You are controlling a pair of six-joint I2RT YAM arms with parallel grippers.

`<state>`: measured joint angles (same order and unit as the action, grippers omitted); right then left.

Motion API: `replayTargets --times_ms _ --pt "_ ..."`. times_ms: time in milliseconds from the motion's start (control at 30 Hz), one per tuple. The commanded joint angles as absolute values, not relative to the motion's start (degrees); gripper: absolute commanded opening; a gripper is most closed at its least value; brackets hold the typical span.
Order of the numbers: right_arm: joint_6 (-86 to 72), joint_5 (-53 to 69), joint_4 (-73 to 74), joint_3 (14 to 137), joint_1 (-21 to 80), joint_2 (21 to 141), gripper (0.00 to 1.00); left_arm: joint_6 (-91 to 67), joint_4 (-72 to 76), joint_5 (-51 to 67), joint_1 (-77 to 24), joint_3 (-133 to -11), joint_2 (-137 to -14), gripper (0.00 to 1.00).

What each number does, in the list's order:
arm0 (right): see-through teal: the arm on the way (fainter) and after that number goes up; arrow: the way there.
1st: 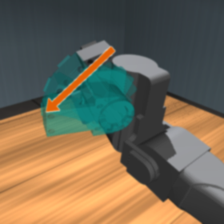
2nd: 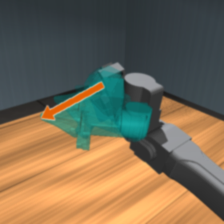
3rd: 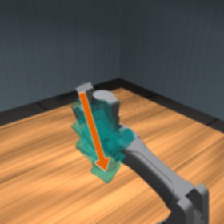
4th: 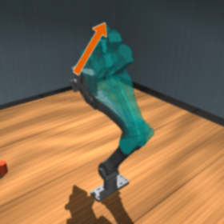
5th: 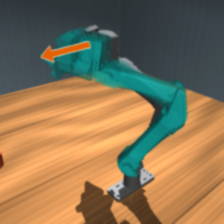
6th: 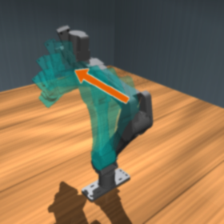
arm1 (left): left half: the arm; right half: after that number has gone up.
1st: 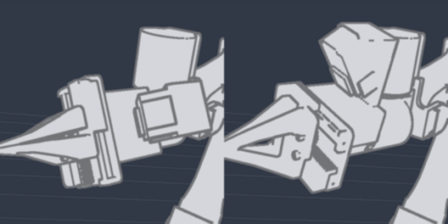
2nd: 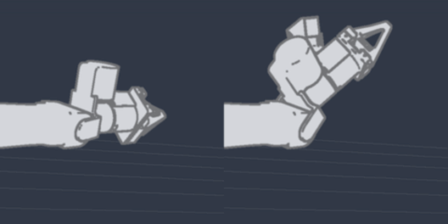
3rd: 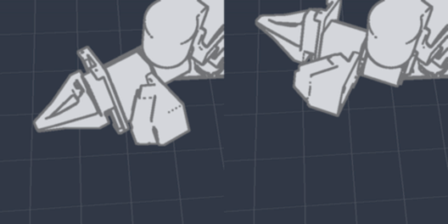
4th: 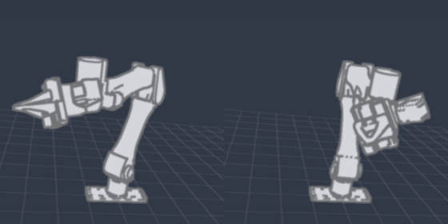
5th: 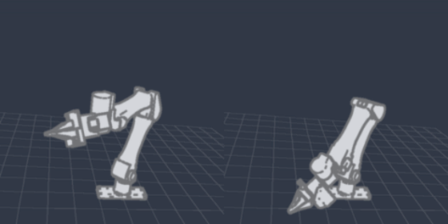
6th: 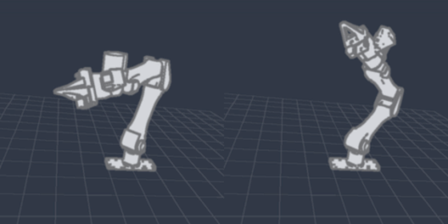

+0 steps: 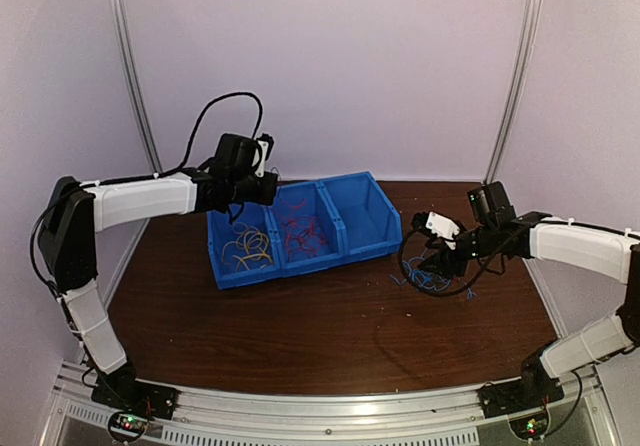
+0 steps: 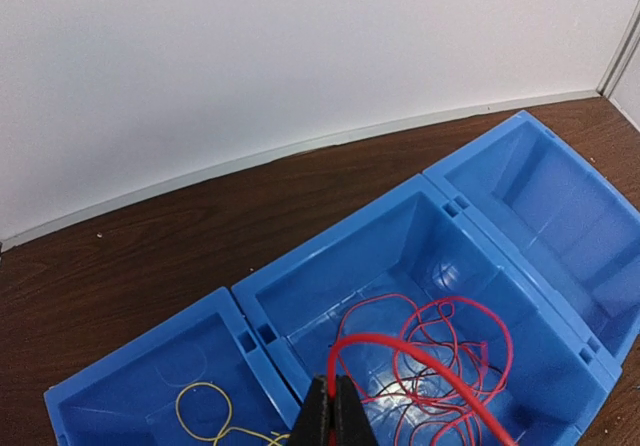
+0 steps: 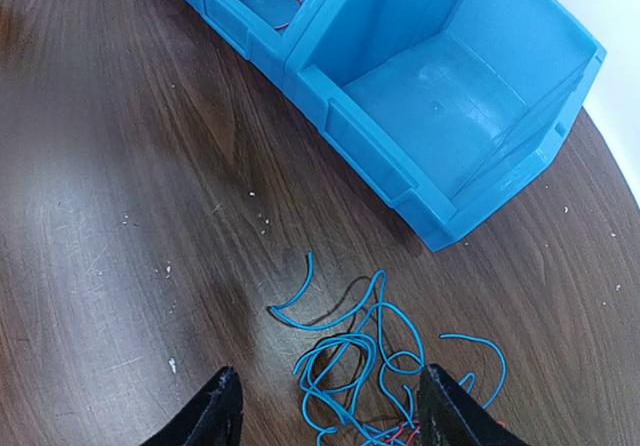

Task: Untangle the cables

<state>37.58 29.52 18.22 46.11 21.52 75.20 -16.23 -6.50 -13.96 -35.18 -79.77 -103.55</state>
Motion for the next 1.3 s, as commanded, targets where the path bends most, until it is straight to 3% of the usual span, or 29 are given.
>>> replayTargets --times_ms 0,533,867,1267 --pt "38.06 28.72 18.31 45.68 21.53 75.95 0.60 -17.12 -1.73 -9.95 -35.33 -78.90 -102.70 0.00" --pt "38.32 27.73 18.63 45.61 21.53 76.02 0.60 -24.43 -0.43 4.15 -35.33 -90.39 -118.01 0.00" --pt "38.72 27.80 18.70 45.64 21.53 76.44 0.60 -24.29 -2.48 5.15 -35.33 -87.98 -117.83 0.00" --pt "38.76 27.81 18.98 45.71 21.53 76.38 0.60 -23.32 -10.44 -2.84 -35.16 -91.79 -118.79 0.00"
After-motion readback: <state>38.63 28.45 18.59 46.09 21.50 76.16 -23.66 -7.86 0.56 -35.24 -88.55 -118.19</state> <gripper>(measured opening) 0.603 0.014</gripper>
